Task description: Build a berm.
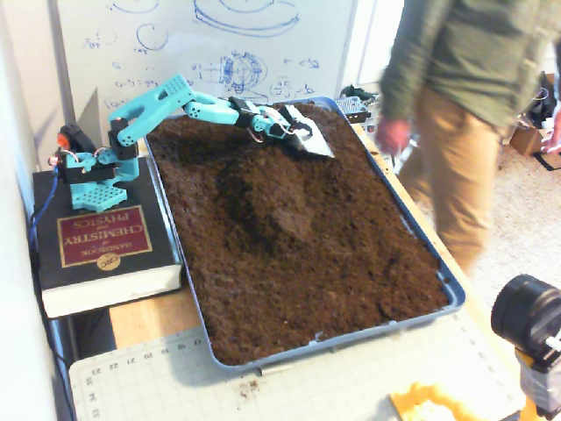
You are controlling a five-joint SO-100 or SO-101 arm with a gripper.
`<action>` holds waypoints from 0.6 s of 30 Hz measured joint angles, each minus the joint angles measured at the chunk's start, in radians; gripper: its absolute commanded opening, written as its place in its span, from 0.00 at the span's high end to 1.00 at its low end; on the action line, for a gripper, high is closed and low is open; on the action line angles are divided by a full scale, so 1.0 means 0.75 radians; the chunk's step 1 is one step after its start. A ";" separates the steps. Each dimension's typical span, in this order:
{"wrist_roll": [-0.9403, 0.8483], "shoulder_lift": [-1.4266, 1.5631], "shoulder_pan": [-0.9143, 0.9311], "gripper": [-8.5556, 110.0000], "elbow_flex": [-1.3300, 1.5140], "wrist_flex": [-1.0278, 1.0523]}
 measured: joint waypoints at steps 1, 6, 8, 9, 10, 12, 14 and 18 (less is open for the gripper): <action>0.000 -0.018 -0.002 0.92 -0.002 -0.002; 0.000 -0.102 0.006 0.92 -0.037 -0.022; 0.000 -0.112 0.006 0.92 -0.047 -0.022; 0.000 -0.112 0.006 0.92 -0.047 -0.022; 0.000 -0.112 0.006 0.92 -0.049 -0.008; 0.000 -0.108 0.006 0.92 -0.053 0.045; 0.000 -0.088 0.006 0.92 -0.055 0.127; 0.000 -0.039 0.010 0.92 -0.074 0.327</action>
